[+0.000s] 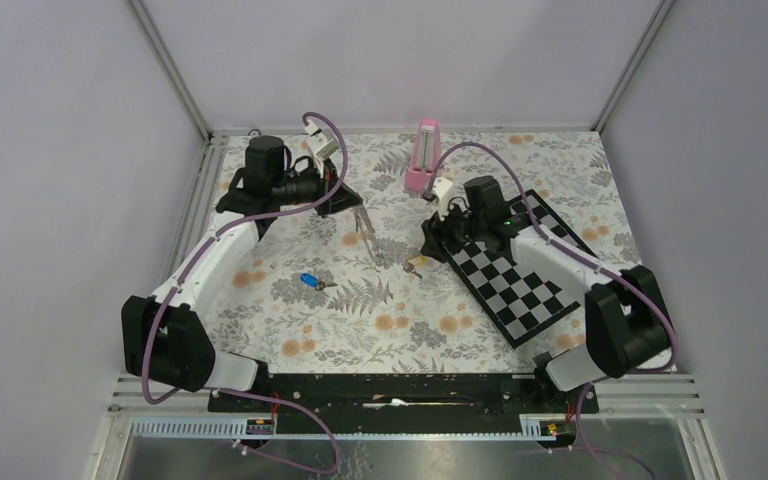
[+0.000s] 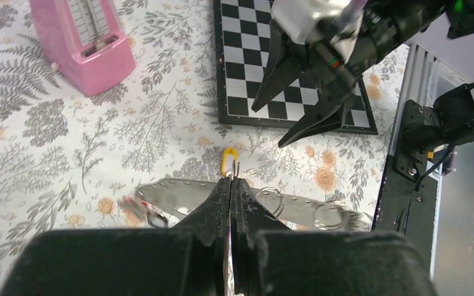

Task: Put the keys on the keyring

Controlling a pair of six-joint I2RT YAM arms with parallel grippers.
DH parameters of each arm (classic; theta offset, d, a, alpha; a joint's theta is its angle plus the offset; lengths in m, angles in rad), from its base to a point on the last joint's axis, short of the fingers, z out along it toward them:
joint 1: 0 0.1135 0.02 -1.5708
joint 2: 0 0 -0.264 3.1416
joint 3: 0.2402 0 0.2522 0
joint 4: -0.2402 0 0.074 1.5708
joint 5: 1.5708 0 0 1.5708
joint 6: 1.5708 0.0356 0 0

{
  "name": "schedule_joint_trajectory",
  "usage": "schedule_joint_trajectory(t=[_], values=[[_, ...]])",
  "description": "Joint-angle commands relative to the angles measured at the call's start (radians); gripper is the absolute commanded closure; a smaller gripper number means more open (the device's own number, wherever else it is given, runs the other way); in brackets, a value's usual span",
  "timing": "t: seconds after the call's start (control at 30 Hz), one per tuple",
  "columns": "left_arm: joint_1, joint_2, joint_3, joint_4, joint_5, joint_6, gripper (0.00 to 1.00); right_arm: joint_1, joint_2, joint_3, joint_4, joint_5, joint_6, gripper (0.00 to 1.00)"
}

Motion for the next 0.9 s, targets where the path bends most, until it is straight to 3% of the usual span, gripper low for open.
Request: schedule_joint_trajectory(t=[0.0, 0.4, 0.87], values=[[0.042, -0.066, 0.025, -0.040, -0.004, 0.057, 1.00, 0.082, 0.102, 0.023, 0.126, 0.126, 0.042, 0.35], [0.063, -0.087, 0.006, -0.141, -0.001, 0.126, 1.00, 0.166, 0.339, 0.153, 0.104, 0.225, 0.070, 0.44], [0.063, -0.064, 0.012, -0.119, 0.002, 0.106, 1.00, 0.191, 0.397, 0.189, 0.044, 0.235, 0.070, 0.48]])
